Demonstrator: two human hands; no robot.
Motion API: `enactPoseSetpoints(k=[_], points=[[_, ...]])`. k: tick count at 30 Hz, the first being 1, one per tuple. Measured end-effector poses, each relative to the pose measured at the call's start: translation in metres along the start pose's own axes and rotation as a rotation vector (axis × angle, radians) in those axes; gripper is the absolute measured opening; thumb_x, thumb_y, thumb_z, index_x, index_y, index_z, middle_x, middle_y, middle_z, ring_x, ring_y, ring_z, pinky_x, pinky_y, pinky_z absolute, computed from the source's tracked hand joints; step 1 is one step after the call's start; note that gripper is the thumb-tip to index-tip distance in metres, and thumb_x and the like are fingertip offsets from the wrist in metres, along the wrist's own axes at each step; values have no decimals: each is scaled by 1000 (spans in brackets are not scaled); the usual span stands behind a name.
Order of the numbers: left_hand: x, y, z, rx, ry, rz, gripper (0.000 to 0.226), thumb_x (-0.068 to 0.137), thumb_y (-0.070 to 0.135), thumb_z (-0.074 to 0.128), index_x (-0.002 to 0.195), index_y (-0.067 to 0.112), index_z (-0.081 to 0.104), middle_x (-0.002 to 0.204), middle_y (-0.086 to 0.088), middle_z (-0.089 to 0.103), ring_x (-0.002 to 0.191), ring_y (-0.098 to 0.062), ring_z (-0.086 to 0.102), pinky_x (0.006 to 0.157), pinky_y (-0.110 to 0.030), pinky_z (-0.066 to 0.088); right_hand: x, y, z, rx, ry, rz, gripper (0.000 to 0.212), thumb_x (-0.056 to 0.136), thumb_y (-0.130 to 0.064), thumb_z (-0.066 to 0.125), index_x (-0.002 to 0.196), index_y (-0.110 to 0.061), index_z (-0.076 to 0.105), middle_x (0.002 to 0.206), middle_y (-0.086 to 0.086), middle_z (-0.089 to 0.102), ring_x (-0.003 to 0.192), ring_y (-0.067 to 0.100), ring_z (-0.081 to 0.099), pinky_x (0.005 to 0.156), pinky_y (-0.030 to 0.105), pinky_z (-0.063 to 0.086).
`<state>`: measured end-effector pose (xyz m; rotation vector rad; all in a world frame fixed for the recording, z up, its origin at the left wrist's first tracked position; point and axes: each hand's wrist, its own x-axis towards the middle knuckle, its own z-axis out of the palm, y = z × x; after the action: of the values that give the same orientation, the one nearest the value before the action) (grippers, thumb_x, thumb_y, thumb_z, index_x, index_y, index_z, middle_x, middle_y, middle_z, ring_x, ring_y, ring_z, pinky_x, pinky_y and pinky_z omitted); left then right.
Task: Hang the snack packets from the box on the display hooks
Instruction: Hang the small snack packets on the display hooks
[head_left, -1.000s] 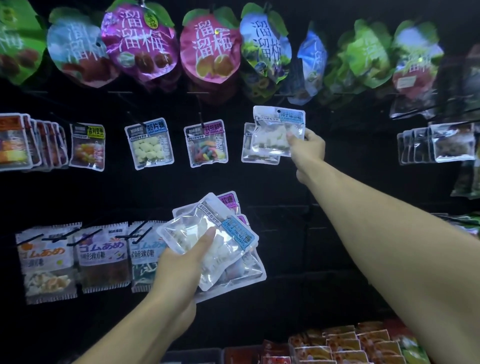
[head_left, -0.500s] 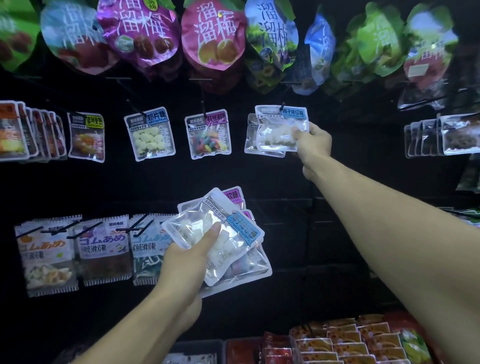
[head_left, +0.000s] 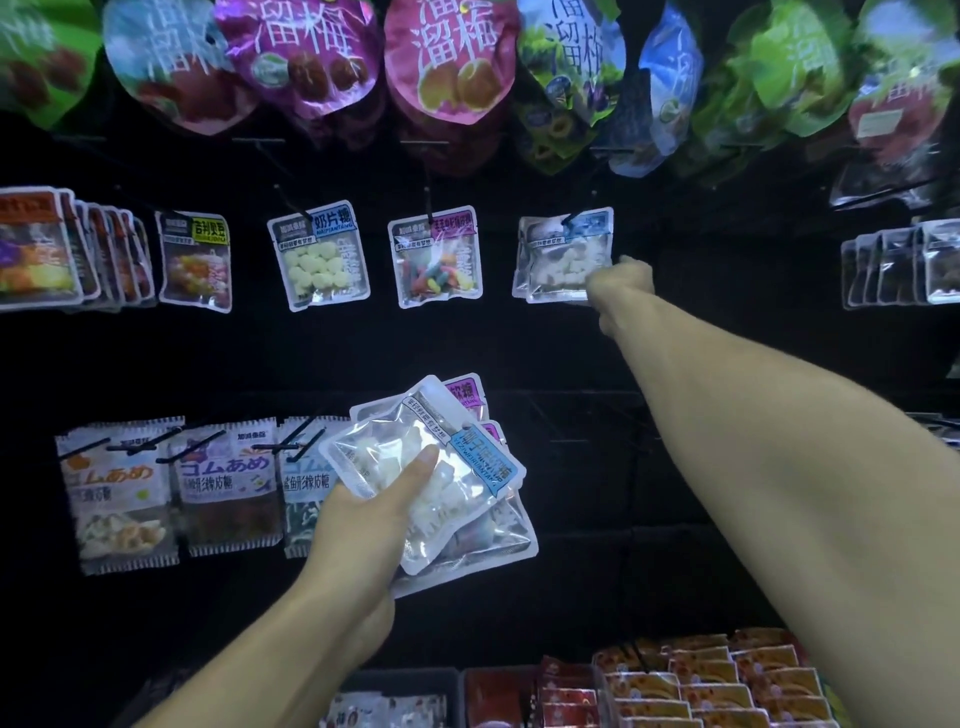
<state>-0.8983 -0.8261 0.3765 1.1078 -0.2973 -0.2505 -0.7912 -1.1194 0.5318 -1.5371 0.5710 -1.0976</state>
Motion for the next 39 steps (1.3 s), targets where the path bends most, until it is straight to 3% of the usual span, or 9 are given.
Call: enactPoseSetpoints(k=[4, 10, 14, 18, 22, 29, 32, 36, 39], points=[[-5, -2, -4, -45, 11, -17, 23, 99, 23, 72, 119, 11, 73, 99, -9, 84, 69, -33, 81, 51, -29, 61, -43, 29, -7, -26, 61, -77, 63, 98, -21, 68, 156, -18, 42, 154, 5, 49, 135, 23, 53, 103, 29, 43], [-5, -9, -11, -98, 158, 30, 30, 92, 22, 81, 120, 14, 71, 106, -10, 83, 83, -32, 82, 53, -33, 62, -190, 74, -35, 51, -520, -98, 38, 86, -54, 79, 111, -26, 69, 113, -8, 73, 100, 12, 71, 84, 32, 59], [-7, -13, -16, -61, 211, 74, 40, 89, 29, 86, 124, 19, 71, 108, -4, 83, 97, -29, 81, 86, -49, 66, -254, 87, -56, 20, -711, -67, 51, 73, -47, 92, 114, -31, 66, 111, -12, 74, 92, -1, 74, 73, 18, 56], [-18, -14, -12, -59, 224, 31, 45, 87, 36, 86, 124, 15, 72, 103, -2, 84, 93, -22, 81, 74, -36, 66, -258, 89, -58, 2, -665, -15, 62, 67, -32, 99, 116, -27, 63, 111, -6, 75, 90, 5, 76, 76, 26, 61], [-30, -11, -10, -46, 179, 33, 41, 88, 38, 83, 118, 12, 73, 92, -2, 82, 57, -3, 74, 43, -12, 49, -244, 81, -65, 46, -690, 111, 41, 79, -23, 92, 112, -15, 70, 106, 5, 81, 90, 20, 80, 79, 38, 64], [-33, -17, -15, 115, 60, 38, 64, 72, 7, 95, 121, 28, 60, 109, 1, 82, 92, -20, 82, 84, -39, 64, -232, 80, -78, 97, -690, 224, 9, 98, -16, 73, 105, -12, 73, 101, 7, 82, 84, 20, 79, 68, 33, 61], [-35, -21, -18, 149, 14, 42, 63, 75, -8, 89, 114, 32, 58, 96, 10, 77, 69, 6, 74, 59, -11, 57, -220, 83, -77, 117, -556, 216, 9, 101, -11, 66, 106, -13, 74, 99, 6, 82, 85, 21, 80, 80, 42, 65], [-33, -24, -24, 242, 35, -25, 76, 79, -15, 81, 138, 27, 57, 126, -3, 75, 112, -21, 74, 105, -43, 54, -191, 87, -75, 176, -336, 176, 8, 100, -18, 70, 106, -22, 69, 104, 2, 79, 98, 25, 77, 97, 52, 60], [-25, -25, -30, 265, 55, -15, 56, 84, -15, 77, 126, 20, 64, 118, -7, 79, 105, -26, 78, 78, -29, 60, -168, 80, -76, 245, -214, 118, 14, 100, -19, 69, 114, -22, 67, 108, -1, 77, 102, 21, 75, 103, 48, 58]])
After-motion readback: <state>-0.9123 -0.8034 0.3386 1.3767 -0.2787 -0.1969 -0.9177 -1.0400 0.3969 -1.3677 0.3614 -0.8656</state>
